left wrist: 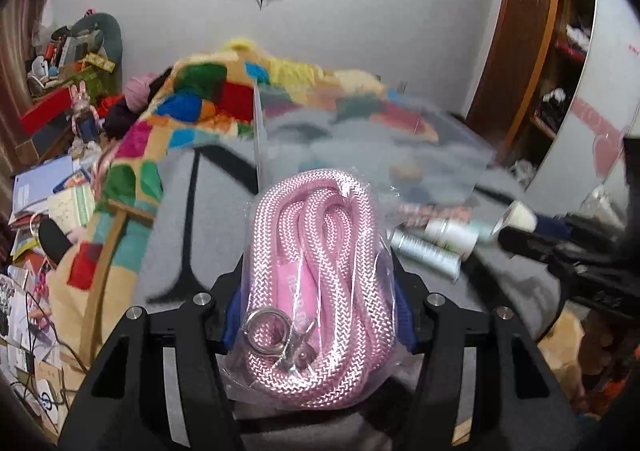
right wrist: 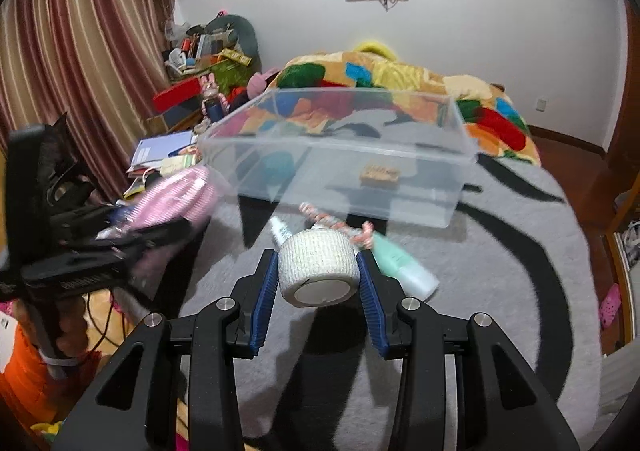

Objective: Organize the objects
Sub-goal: 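Carry the pink rope bag and bandage roll into the clear box and release both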

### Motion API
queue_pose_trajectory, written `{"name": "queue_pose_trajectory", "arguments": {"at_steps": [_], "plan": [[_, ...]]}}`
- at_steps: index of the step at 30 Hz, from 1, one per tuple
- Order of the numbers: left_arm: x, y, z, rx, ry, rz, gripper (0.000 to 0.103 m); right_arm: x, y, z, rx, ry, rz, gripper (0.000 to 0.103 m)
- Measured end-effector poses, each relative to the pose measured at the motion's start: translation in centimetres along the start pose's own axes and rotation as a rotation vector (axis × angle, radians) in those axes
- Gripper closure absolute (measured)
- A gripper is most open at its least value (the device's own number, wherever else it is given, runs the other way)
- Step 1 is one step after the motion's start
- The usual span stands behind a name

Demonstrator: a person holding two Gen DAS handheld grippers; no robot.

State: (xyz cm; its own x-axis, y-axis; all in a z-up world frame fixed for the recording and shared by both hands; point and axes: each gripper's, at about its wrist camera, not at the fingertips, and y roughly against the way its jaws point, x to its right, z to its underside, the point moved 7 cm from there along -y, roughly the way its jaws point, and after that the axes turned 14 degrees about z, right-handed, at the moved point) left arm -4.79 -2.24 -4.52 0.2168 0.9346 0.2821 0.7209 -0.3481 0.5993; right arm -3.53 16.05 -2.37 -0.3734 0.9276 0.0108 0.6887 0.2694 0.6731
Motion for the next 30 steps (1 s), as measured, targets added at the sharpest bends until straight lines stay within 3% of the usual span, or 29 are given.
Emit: {"name": "queue_pose_trajectory", "arguments": {"at_steps": [9, 18, 24, 30], "plan": [[0.8, 1.4, -6.2, 0.097, -0.025, 0.006, 0.045, 2.4, 0.9, -5.0, 0.098, -0.042, 0.077, 0.066], [-0.4, -2.3, -9.8, 0.049, -0.034, -0.037, 0.045, 2.3, -0.3, -10.0, 0.17, -0.054, 0.12, 0.066], [-2.5, -5.7, -10.8, -0.002, 0.034, -0.057, 0.045, 1.1, -4.2, -11.1, 0.095, -0.043, 0.092, 0.066], [-2.5, -8.9, -10.8, -0.054, 0.051, -0.029, 0.045, -0.1, -8.3, -10.8, -0.008, -0.005, 0.065, 0.066]]}}
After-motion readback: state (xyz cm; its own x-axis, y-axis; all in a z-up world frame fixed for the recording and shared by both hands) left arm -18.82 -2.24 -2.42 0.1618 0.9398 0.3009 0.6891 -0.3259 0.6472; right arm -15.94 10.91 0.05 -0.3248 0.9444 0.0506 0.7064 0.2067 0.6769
